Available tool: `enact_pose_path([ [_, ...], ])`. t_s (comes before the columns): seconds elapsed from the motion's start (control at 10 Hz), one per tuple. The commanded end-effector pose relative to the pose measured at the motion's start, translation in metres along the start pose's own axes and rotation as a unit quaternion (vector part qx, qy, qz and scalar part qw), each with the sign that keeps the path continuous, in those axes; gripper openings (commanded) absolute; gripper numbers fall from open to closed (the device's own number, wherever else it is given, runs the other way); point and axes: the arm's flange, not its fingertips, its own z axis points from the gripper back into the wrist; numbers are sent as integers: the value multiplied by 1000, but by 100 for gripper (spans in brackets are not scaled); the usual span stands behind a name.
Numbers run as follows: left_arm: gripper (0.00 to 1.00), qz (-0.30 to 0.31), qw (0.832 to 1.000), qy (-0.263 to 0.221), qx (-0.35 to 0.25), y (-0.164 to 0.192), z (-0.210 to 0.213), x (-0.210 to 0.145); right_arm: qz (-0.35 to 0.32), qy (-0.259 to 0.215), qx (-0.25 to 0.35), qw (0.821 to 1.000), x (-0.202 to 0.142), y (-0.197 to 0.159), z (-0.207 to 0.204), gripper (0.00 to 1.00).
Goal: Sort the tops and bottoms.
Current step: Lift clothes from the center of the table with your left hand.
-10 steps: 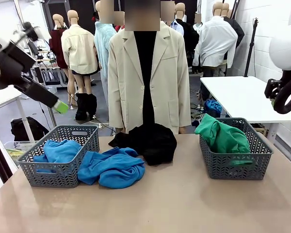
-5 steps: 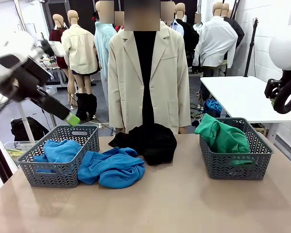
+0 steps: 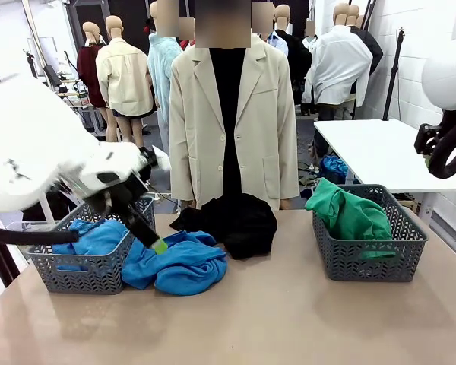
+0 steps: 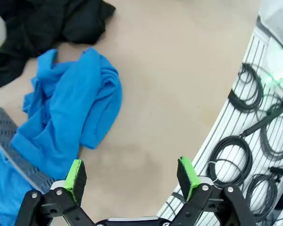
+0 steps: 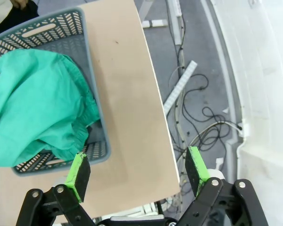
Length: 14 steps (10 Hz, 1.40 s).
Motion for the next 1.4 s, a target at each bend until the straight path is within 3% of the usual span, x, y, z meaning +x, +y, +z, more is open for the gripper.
enact_pose_path([
  [0.0,100,-29,1000,6,-8,20,-31,-18,-1,-5,8,1000,2,0,0,100],
  [0.1,100,-22,999,-24,-2,14,-39,-22,-1,-5,8,1000,2,0,0,100],
  [0.2,100,-16,1000,15,-5,8,-21,-3,-1,-5,8,1000,2,0,0,100],
  [0.3,100,-16,1000,15,-5,8,-21,-3,-1,-5,8,1000,2,0,0,100],
  [0.7,100,-44,995,65,64,39,-83,0,-1,-5,8,1000,2,0,0,100],
  [1.3,100,-75,994,74,34,46,-132,5,-1,-5,8,1000,2,0,0,100],
])
